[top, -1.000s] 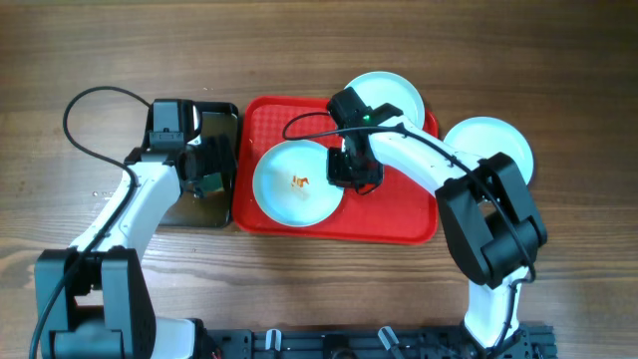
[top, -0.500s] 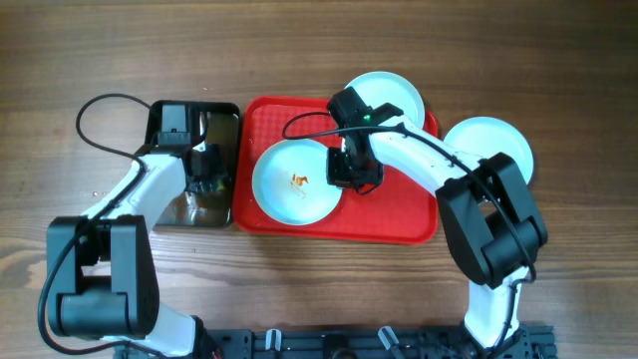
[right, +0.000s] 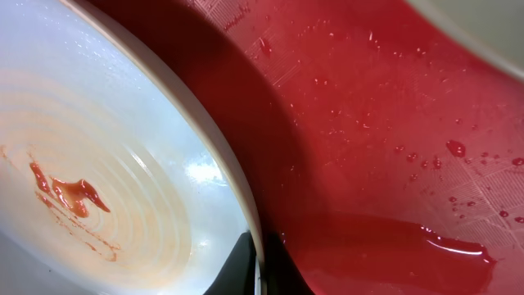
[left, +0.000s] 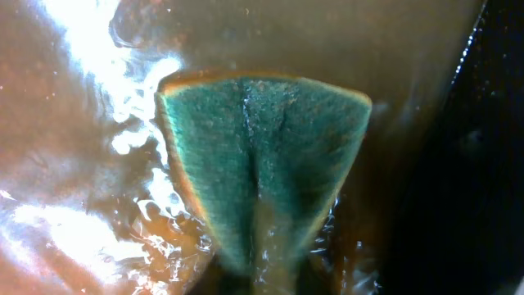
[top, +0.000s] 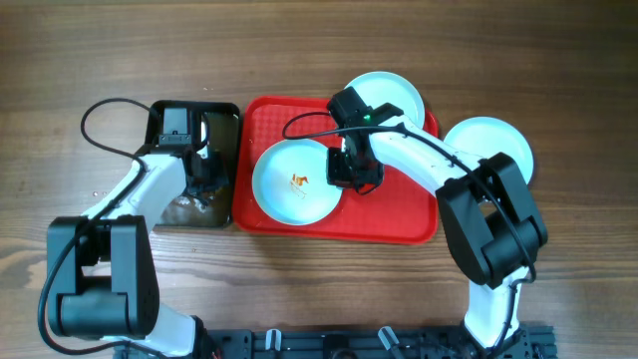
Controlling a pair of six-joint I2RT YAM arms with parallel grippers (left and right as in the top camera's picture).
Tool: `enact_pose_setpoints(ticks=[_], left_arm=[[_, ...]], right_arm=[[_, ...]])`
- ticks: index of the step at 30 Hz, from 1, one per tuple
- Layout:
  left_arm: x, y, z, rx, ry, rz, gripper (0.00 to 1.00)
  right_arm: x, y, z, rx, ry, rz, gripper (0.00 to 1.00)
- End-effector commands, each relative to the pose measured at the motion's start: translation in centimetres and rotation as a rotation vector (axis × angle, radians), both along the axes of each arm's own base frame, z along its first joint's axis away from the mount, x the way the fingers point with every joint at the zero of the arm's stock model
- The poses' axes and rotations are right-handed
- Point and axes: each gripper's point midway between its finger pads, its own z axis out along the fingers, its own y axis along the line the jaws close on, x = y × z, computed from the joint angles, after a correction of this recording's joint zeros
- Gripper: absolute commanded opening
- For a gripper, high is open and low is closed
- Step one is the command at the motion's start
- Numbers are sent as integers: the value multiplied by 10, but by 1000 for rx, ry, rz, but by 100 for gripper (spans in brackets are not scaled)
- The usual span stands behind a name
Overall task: Clean dirty plates on tray and stack at the side
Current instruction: 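Dip and lift the green sponge with the left gripper toward the plate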
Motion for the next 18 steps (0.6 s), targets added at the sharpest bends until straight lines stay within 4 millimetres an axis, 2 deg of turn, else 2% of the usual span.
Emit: enact_pose_setpoints(ticks=[1, 3, 9, 11, 18], left_arm=[[0, -3, 0, -17, 5, -7, 4], [3, -3, 8, -16, -22, -8, 4], [14, -3, 62, -19, -184, -9, 4], [14, -3, 74, -19, -213, -9, 4], [15, -3, 79, -19, -230, -10, 4]], right_arm=[[-15, -20, -30, -104, 59, 0, 4], [-16, -20, -30, -105, 60, 14, 4], [-16, -20, -30, -103, 58, 25, 4], [-16, -20, -30, -103, 58, 25, 4], [-16, -20, -30, -103, 58, 25, 4]])
